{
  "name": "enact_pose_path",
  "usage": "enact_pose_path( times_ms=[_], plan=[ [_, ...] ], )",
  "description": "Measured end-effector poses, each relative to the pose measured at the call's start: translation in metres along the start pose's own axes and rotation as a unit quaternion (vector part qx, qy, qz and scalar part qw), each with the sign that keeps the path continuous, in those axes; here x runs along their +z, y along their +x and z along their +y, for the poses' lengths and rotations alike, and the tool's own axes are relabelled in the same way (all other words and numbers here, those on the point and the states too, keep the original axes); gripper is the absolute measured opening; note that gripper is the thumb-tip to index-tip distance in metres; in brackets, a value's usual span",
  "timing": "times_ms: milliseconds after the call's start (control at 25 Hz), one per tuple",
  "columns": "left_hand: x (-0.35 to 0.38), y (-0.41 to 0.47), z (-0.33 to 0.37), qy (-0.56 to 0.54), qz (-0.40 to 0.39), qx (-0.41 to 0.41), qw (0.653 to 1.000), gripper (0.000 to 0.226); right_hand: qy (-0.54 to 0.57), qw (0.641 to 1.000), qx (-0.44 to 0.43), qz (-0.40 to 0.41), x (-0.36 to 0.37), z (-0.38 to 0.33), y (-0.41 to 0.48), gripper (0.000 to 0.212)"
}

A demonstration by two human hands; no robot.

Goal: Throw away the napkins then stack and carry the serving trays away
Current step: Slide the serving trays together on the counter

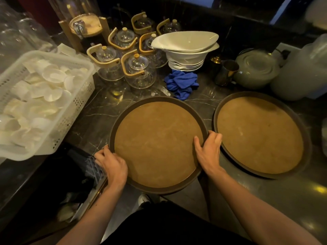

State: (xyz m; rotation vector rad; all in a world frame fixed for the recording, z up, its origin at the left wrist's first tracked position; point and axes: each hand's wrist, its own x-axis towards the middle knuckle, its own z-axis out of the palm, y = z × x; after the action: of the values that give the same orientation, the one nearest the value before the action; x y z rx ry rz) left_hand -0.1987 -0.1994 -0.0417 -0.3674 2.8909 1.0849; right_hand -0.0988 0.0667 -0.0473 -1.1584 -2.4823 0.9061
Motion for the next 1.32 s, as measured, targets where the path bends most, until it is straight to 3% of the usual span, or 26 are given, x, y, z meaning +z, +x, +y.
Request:
enact_pose_path(
  times_ms=[520, 800, 1000, 1320],
  plan=[
    [0.003, 0.001, -0.009, -0.009, -0.021, 0.067, 0.997, 0.050, -0.041, 0.999, 0.021, -0.006, -0.001, -0.003, -0.004, 0.058],
    [-0.008, 0.010, -0.018, -0.027, -0.092, 0.075, 0.993, 0.059, -0.067, 0.997, 0.023, -0.035, -0.008, -0.003, -0.022, 0.060],
    [-0.028, 0.004, -0.009, 0.029, -0.081, 0.192, 0.978, 0.056, -0.079, 0.997, 0.000, -0.011, -0.019, -0.013, -0.044, 0.061],
    [-0.017, -0.024, 0.044, -0.051, -0.191, 0.304, 0.932, 0.051, -0.097, 0.993, -0.064, 0.033, -0.043, -0.028, -0.059, 0.060]
  ],
)
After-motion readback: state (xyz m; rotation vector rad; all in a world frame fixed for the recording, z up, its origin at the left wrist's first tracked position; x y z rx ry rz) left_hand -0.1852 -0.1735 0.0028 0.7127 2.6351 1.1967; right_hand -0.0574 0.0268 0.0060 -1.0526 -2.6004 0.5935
